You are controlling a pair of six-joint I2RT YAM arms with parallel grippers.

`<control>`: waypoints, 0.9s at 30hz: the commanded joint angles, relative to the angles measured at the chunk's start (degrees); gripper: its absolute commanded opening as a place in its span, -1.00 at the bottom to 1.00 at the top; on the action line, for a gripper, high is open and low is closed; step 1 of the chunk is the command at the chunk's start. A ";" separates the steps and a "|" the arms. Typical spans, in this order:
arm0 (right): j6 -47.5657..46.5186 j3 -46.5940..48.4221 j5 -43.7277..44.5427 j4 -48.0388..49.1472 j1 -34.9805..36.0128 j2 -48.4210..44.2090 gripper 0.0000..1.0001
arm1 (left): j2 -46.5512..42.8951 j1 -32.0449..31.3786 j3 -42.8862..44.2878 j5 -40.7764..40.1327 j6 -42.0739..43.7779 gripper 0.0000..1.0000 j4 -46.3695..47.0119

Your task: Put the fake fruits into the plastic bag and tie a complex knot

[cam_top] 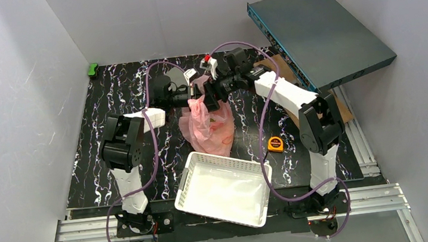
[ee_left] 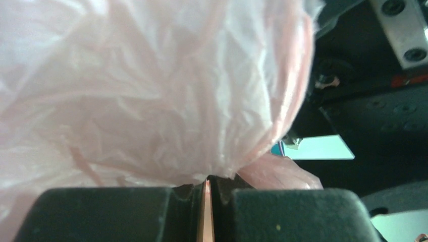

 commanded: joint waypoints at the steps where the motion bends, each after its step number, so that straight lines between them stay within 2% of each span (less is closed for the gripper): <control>1: -1.51 -1.56 -2.72 -1.73 -3.52 -7.49 0.72 | -1.19 0.10 -0.04 1.96 1.11 -1.00 0.66; 5: -2.08 -2.43 -2.69 -6.21 -5.85 -9.94 0.74 | -1.26 0.11 0.58 1.92 2.35 -1.00 -0.37; 8: -1.29 -3.64 -2.80 -8.04 -7.62 -11.91 0.63 | -1.43 0.10 0.98 1.81 3.71 -1.00 -1.69; 10: -1.07 -5.49 -2.09 -8.04 -8.25 -13.45 0.36 | -1.43 0.15 1.12 1.57 3.80 -1.00 -1.84; 13: -2.70 -8.78 0.47 -7.01 -8.32 -15.06 -0.22 | -1.25 0.13 1.36 1.40 3.57 -1.00 -1.52; 15: -2.90 -10.36 0.58 -5.52 -8.03 -15.08 -0.37 | -1.30 -0.06 1.44 1.20 3.50 -1.00 -1.59; 27: 2.48 -6.09 0.43 1.40 -4.27 -9.02 -0.31 | -2.18 -1.29 1.11 0.67 7.48 -1.00 -6.10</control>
